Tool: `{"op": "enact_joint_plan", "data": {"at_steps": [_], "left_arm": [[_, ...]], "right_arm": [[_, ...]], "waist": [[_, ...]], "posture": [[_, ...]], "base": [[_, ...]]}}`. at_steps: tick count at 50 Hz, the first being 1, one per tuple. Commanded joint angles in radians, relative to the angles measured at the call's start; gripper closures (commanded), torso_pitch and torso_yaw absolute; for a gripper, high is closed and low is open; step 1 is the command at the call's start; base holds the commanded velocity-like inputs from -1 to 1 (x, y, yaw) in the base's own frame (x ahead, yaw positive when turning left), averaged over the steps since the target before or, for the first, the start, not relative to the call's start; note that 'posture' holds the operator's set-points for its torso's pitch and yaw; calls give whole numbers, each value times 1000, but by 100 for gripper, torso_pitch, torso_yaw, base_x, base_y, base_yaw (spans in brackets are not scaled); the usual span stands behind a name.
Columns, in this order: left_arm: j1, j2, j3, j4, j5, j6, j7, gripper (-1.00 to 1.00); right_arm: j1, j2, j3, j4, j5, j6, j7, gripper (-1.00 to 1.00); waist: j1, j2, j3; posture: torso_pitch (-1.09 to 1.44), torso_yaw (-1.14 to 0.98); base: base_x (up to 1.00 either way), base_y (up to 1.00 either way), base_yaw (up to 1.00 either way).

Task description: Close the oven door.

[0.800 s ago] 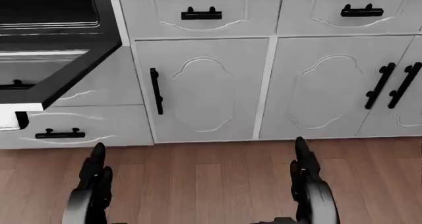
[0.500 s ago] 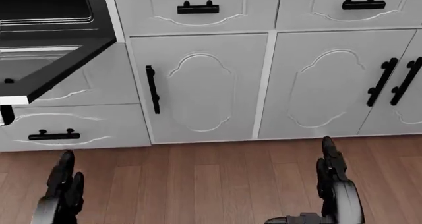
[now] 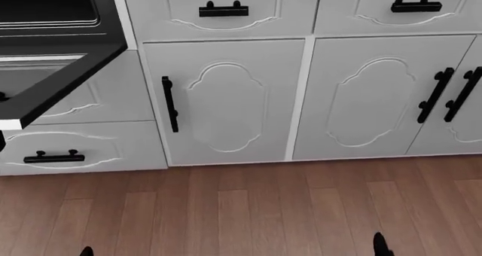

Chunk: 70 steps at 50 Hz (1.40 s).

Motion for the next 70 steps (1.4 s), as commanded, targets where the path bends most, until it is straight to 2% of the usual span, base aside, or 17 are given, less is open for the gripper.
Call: {"op": "enact_joint_plan", "data": {"at_steps": [1,6,10,22,26,27,31,35,40,42,55,56,60,64,66,68,70], "left_arm": [[-17,8,5,-22,16,-18,5,-100],[-20,9,14,-17,36,-7,1,-100],[-19,7,20,-19,37,-6,-1,-100],[-18,8,24,-19,36,-4,-5,-100],[-17,8,25,-18,35,-4,-9,-100],[-17,8,25,-18,35,-4,-9,-100],[-19,9,26,-18,33,-2,-11,-100],[-20,9,29,-18,30,1,-15,-100],[-22,11,30,-18,27,3,-17,-100],[-22,11,32,-19,24,3,-20,-100],[-16,6,25,-21,24,3,-15,-100],[-16,6,23,-20,27,4,-12,-100],[-20,5,21,-23,19,4,-22,-100],[-20,4,18,-24,20,5,-17,-100],[-22,5,18,-25,18,8,-19,-100],[-24,6,18,-24,18,9,-20,-100],[-30,12,24,-27,7,16,-26,-100]], "right_arm": [[-12,-12,-1,-21,-14,-15,-26,-100],[-10,-17,-1,-19,-40,-3,-53,-100],[-13,-13,2,-21,-49,-1,-59,-100],[-10,-11,3,-21,-57,0,-56,-100],[-8,-11,2,-20,-58,-1,-51,-100],[-9,-11,2,-20,-58,-1,-52,-100],[-9,-11,-1,-20,-55,1,-46,-100],[-9,-13,0,-19,-58,1,-47,-100],[-9,-11,0,-19,-60,0,-49,-100],[-9,-12,-1,-19,-60,0,-47,-100],[-9,-12,-1,-19,-64,1,-47,-100],[-9,-13,-2,-20,-62,0,-44,-100],[4,-16,-1,-19,-62,-3,-44,-100],[2,-14,-1,-20,-57,-4,-39,-100],[-2,-14,-1,-21,-55,-1,-37,-100],[-5,-14,-1,-22,-52,0,-37,-100],[-5,-19,-4,-22,-47,-1,-33,-100]], "waist": [[1,6,-31],[-3,5,-4],[-1,72,-1],[-4,-18,7],[-6,-91,-10],[-17,-38,2],[-15,-57,-12],[-14,-13,3],[-12,108,-31],[-3,73,0],[-8,-91,0],[-19,-49,1],[-14,-61,-12],[-13,-10,3],[-13,33,1],[-8,112,-19],[-1,71,-10]], "posture": [[0,0],[0,0],[0,0],[0,0],[0,0],[0,0],[0,0],[0,0],[0,0],[0,0],[0,0],[0,0],[0,0],[0,0],[0,0],[0,0],[0,0]], "base": [[0,5,0],[0,21,0],[0,26,0],[0,36,0],[0,36,0],[0,37,0],[0,36,0],[0,36,0],[0,36,0],[0,37,0],[0,39,0],[0,41,0],[0,40,0],[0,40,0],[0,41,0],[0,41,0],[0,40,0]]}}
